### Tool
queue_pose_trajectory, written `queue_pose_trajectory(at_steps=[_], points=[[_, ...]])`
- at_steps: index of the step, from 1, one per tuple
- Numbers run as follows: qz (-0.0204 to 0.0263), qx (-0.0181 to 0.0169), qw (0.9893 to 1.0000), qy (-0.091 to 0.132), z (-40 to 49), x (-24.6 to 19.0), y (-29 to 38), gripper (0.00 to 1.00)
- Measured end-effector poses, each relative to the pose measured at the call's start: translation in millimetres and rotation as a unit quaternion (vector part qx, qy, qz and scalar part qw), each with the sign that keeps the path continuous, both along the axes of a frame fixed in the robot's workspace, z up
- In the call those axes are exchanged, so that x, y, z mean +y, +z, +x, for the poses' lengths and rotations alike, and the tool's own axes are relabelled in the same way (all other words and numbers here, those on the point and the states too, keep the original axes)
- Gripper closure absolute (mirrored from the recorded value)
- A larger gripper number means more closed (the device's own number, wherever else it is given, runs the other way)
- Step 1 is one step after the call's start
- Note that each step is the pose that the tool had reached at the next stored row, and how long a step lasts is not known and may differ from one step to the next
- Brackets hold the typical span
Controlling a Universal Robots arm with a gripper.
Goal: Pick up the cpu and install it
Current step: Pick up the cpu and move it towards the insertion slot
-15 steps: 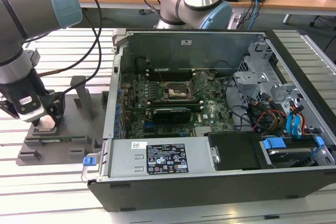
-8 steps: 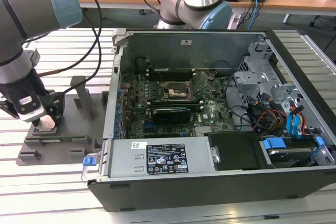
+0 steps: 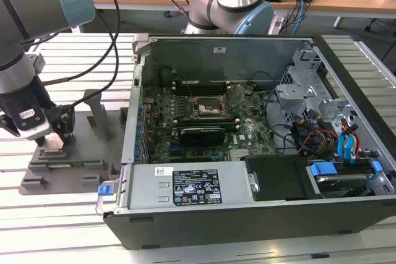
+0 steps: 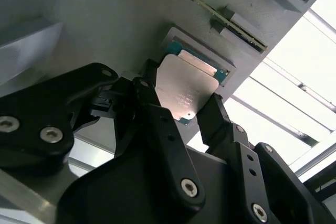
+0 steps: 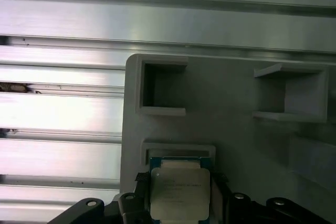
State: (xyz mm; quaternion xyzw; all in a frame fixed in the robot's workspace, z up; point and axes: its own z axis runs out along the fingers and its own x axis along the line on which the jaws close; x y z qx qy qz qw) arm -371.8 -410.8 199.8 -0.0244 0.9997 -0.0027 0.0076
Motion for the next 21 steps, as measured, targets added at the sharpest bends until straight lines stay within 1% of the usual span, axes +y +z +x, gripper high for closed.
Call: queue_pose_trajectory(at_steps=[4, 11, 13, 15, 17, 20, 21], points=[[-0.0003, 0.0, 1.0, 0.0, 0.0, 0.0, 4.6, 0.45], [-0.0008, 0.0, 1.0, 0.0, 0.0, 0.0, 20.6, 0.45], [-0.001, 0.0, 1.0, 0.0, 0.0, 0.0, 32.2, 0.45], [-0.0012, 0.0, 1.0, 0.0, 0.0, 0.1, 40.8, 0.45], [-0.0013, 0.0, 1.0, 0.0, 0.0, 0.2, 51.7, 0.45], [-0.0014, 0.0, 1.0, 0.0, 0.0, 0.2, 64.2, 0.45], [-0.0014, 0.0, 1.0, 0.0, 0.0, 0.2, 67.0, 0.45]])
